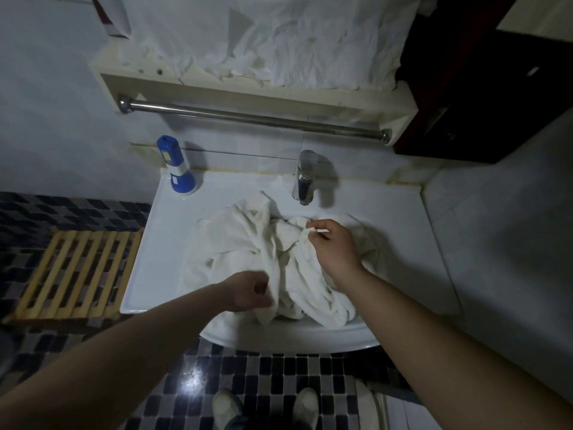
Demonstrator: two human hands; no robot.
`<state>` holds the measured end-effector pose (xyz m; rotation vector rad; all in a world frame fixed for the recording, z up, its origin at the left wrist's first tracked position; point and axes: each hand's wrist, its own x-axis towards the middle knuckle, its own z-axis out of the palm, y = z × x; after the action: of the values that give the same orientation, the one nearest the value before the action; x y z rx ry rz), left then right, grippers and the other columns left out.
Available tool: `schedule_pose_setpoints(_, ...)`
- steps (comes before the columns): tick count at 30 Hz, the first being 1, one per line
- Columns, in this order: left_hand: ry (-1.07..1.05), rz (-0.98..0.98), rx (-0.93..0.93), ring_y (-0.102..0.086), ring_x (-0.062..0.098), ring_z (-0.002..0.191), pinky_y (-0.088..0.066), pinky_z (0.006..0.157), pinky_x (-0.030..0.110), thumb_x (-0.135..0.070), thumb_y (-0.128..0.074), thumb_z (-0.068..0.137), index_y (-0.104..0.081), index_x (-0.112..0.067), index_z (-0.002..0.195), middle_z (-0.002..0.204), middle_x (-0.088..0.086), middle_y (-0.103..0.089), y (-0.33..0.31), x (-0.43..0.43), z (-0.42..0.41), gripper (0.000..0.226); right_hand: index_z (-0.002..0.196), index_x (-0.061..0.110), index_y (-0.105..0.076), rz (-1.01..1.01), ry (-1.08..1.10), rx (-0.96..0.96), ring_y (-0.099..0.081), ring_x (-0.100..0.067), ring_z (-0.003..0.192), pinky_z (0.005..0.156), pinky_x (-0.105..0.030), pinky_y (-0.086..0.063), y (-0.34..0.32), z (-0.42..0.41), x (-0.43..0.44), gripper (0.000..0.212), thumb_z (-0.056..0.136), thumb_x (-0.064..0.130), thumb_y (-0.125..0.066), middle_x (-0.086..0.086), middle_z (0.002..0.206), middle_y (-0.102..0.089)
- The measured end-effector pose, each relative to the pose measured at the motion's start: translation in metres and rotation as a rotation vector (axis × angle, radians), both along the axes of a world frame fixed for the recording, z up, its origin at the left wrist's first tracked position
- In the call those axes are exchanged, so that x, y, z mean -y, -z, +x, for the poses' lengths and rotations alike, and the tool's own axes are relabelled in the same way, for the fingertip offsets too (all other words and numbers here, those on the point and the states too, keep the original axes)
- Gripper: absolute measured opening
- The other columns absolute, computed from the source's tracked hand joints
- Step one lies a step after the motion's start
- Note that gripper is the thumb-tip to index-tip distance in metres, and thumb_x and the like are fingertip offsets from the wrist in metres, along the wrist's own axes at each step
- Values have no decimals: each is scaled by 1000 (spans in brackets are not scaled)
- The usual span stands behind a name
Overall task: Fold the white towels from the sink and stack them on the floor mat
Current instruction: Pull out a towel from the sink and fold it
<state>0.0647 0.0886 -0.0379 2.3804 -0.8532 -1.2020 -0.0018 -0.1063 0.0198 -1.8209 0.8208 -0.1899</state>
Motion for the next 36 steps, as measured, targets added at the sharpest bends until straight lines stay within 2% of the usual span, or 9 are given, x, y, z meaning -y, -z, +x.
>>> schedule_pose_setpoints(5,-358,-247,-224,-68,20,83,-56,70,34,-46,-55,96,-62,-19,99,91,0,-68,-25,12,-2,28,80,36,-65,-42,-19,28,-66,-9,82,74,-29,-51,-1,-1,3,21,91,19,-61,12,100,-73)
schedule_pose_setpoints(8,-657,-458,-233,-53,14,54,-44,44,24,-39,-62,95,-67,-14,96,68,4,-59,-52,31,1,26,83,35,-65,-77,-21,54,-68,-7,94,91,-33,-54,-7,-2,5,19,91,18,-60,15,96,-72)
schedule_pose_setpoints(11,-876,-622,-319,-50,20,59,-40,47,24,-37,-69,90,-70,-6,90,70,11,-56,-77,44,8,31,89,33,-64,-137,-1,95,-67,-11,95,93,-37,-53,-22,-1,3,20,93,15,-57,14,97,-70)
schedule_pose_setpoints(15,-858,-782,-469,-42,19,64,-42,60,27,-20,-74,88,-65,3,90,78,12,-43,-106,58,11,24,92,33,-63,-203,92,234,-66,-13,99,93,-39,-54,-52,2,4,21,96,13,-56,5,104,-71)
schedule_pose_setpoints(17,-837,-821,-515,-44,24,77,-44,69,32,-13,-73,87,-62,16,99,83,13,-49,-120,66,11,33,100,25,-66,-194,123,309,-66,-6,97,92,-35,-54,-72,4,6,16,96,13,-56,9,102,-70)
schedule_pose_setpoints(22,-823,-948,-580,-59,24,78,-56,76,26,1,-62,93,-68,13,106,88,20,-64,-166,81,10,18,109,25,-69,-261,-1,356,-67,-2,94,88,-32,-56,-110,6,6,19,95,16,-59,13,99,-72)
schedule_pose_setpoints(29,-788,-888,-612,-68,29,88,-56,92,42,0,-54,96,-58,-10,128,100,14,-71,-191,79,12,33,105,24,-73,-287,-130,324,-69,-2,99,91,-37,-57,-109,-3,14,15,92,24,-67,8,103,-76)
schedule_pose_setpoints(33,-758,-833,-805,-64,30,103,-39,111,49,-17,-35,97,-50,-25,134,103,9,-72,-194,71,17,41,106,25,-72,-288,-200,278,-66,5,101,89,-17,-52,-108,-10,15,28,80,31,-80,12,105,-74)
schedule_pose_setpoints(36,-720,-803,-938,-60,34,112,-28,113,50,-33,-36,91,-56,-24,126,101,11,-67,-193,63,21,41,96,31,-70,-282,-197,275,-65,6,96,85,-15,-50,-108,-12,18,15,84,25,-77,16,98,-73)
